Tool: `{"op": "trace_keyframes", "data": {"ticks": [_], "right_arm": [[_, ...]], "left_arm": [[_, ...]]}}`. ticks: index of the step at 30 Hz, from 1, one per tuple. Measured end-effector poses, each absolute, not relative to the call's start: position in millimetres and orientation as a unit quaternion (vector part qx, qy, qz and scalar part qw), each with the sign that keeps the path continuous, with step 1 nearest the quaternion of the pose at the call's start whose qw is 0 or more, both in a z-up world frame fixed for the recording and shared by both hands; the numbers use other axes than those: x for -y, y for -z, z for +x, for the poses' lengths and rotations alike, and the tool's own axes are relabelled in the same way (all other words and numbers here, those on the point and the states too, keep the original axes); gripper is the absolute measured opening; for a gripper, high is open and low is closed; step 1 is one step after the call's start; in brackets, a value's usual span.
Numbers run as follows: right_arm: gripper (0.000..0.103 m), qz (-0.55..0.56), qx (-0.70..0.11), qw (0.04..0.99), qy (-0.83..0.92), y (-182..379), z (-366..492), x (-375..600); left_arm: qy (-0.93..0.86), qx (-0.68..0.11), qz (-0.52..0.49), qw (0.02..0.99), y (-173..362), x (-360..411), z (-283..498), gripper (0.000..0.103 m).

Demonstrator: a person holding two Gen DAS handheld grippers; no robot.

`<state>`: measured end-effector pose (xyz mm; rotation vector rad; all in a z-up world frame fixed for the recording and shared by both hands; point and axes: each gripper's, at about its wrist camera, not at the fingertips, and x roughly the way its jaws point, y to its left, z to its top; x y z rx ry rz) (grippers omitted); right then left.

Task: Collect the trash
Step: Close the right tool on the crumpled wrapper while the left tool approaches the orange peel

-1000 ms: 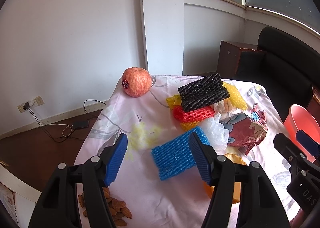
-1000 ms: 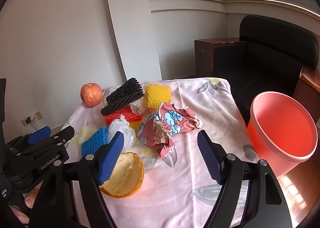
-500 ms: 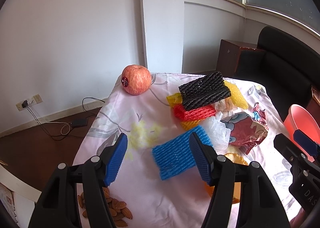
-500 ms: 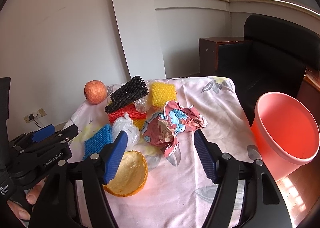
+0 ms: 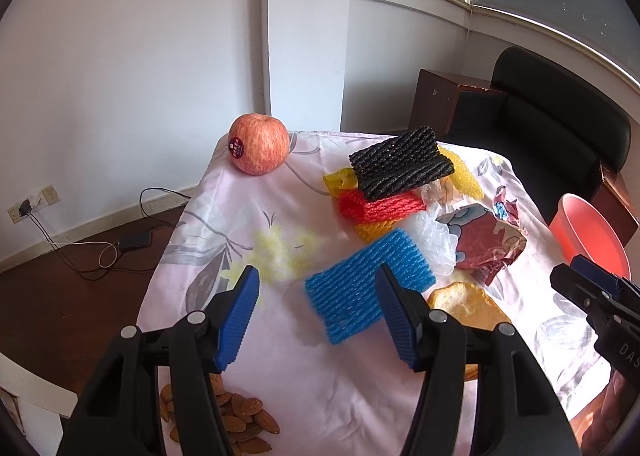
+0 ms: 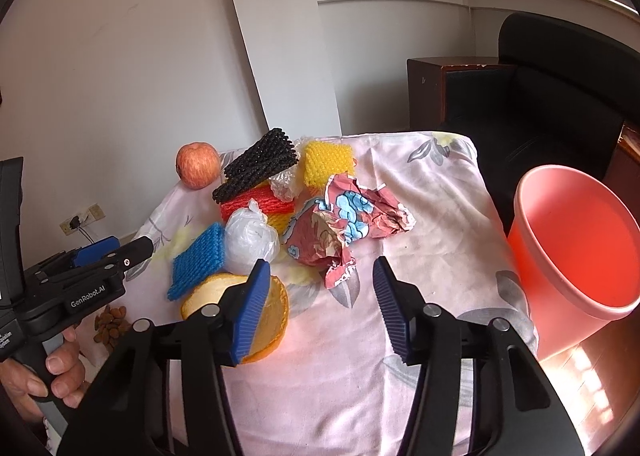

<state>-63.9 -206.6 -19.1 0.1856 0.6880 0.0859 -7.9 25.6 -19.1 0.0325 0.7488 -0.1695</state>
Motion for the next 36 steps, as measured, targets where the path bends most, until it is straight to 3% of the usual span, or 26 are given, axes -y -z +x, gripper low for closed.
{"op": "trace_keyframes", "data": {"ticks": [8,20,25,28,36], "right_arm": [[0.042,0.111,-0.357,0.924,-0.082,26,-66,213],[0.04,0.141,-0.382,0.909,-0.091,36,-59,224],[0.04,0.154,-0.387,0.904,-0.098,39,-57,227],[0.034,0.157,-0.39,0.902,-0.1,40,-49,225],[0.034,0.133,-0.366,0.918,-0.072,29,-18,222]], "left_arm": [[0.131,-0.381,0.008,0.915,35,-38,-16,0.051],[0.185,-0.407,0.054,0.893,54,-4,-8,0.037],[0.22,-0.404,0.005,0.888,34,-12,-12,0.037],[0.23,-0.396,0.012,0.889,27,-5,-14,0.037],[0.225,-0.398,0.015,0.889,31,3,-12,0.037]]}}
